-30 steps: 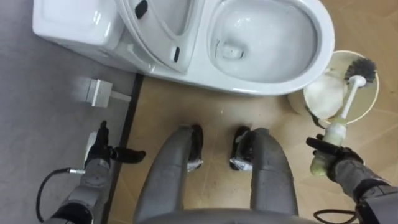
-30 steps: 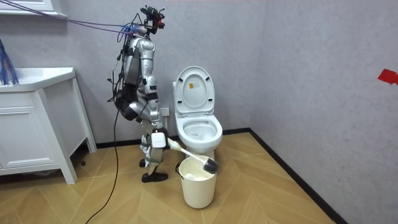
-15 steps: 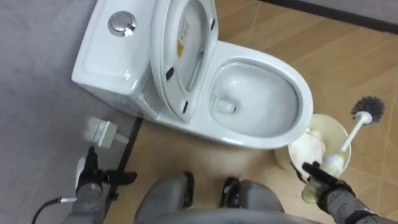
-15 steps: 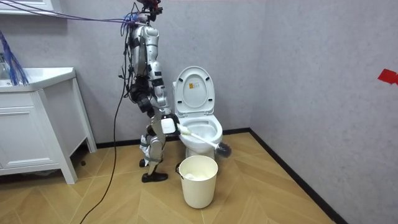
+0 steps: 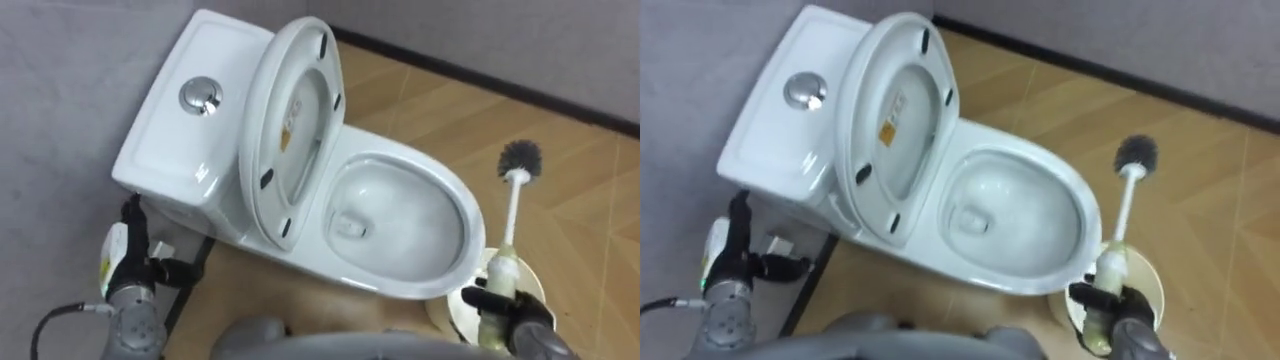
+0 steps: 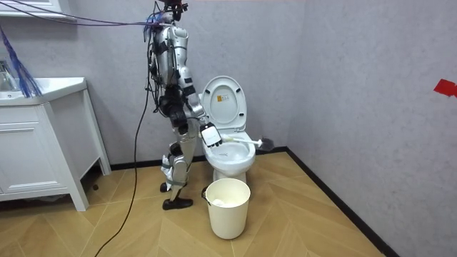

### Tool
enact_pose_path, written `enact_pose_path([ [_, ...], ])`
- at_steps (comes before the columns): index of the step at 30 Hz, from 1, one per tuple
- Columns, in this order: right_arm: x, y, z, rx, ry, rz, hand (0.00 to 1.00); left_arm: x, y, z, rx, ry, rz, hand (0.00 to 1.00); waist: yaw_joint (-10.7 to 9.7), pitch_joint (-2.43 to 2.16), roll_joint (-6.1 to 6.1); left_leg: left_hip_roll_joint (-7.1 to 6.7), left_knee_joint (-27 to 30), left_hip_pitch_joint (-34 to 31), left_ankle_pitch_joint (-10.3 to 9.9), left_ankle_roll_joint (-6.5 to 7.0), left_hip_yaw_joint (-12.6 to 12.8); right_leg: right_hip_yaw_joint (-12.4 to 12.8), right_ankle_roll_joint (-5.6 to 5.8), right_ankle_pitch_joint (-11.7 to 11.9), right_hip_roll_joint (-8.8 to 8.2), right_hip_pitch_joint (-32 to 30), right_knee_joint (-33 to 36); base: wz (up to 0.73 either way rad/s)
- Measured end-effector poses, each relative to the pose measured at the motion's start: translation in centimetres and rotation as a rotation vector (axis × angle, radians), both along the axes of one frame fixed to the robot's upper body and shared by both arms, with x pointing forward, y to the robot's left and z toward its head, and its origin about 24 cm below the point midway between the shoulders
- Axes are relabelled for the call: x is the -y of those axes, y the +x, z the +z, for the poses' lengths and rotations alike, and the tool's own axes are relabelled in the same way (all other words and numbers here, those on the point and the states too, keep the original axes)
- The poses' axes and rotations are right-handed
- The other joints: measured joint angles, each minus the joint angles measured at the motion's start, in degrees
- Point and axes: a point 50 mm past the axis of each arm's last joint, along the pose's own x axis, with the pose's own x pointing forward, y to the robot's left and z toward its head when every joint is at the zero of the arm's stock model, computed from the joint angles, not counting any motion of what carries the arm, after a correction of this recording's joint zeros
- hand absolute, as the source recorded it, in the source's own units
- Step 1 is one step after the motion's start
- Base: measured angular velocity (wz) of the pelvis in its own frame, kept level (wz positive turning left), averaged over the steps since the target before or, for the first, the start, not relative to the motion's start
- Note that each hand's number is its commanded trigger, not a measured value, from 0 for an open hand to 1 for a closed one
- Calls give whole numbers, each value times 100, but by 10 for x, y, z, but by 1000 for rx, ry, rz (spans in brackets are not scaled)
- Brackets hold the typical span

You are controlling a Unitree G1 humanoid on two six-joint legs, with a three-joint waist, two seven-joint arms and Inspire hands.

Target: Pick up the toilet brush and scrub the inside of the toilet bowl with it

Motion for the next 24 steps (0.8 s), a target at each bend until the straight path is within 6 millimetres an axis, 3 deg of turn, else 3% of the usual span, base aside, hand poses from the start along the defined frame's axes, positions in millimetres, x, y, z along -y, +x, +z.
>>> enact_pose_path([
  [5, -2, 7, 1, 0, -23, 97, 100, -4, 7, 15, 61, 75, -15, 0, 26, -2, -25, -4, -80, 82, 18, -32, -117, -12, 16, 62, 42, 142, -153, 16],
  [10, -8, 4, -1, -17, 0, 213, 100, 0, 20, 36, 170, 181, -76, 0, 118, 26, -51, -12, -67, 73, 24, -39, -132, -20, 25, 98, 41, 160, -153, 7],
  [14, -11, 5, -1, -29, 4, 285, 100, 27, 48, 64, 403, 214, -226, 0, 120, 44, -5, -9, -86, 103, 60, -27, -100, -4, 33, 193, 63, 193, -208, -7],
  [18, -13, -2, -4, -68, 10, 354, 100, 45, 55, 54, 368, 276, -370, 0, 76, 18, 66, -15, -293, 224, 122, -4, 7, 121, 43, 216, 58, 192, -180, -17],
  [24, -13, -10, -6, -125, 19, 408, 100, 46, 35, 26, 166, 289, -455, 0, 70, -27, 20, 17, -299, 240, 138, -13, 231, 299, 34, 222, 83, 107, -138, -18],
])
